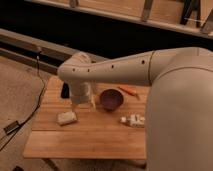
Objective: Place the ceramic cup in the ceramic bowl
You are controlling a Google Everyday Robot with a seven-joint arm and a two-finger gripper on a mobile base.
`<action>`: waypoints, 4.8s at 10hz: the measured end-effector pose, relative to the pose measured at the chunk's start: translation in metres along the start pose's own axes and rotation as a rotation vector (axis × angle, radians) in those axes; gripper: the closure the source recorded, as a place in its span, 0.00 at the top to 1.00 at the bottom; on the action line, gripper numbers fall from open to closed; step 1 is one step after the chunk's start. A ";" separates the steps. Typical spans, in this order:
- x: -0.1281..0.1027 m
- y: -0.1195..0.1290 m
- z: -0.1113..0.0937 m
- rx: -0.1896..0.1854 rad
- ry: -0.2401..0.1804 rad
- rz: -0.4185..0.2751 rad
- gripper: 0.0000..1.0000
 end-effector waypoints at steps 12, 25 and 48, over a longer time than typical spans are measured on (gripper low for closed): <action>0.000 0.000 0.000 0.000 0.000 0.000 0.65; -0.160 -0.069 0.000 0.097 -0.066 -0.113 0.65; -0.281 -0.094 0.077 0.014 -0.029 0.003 0.30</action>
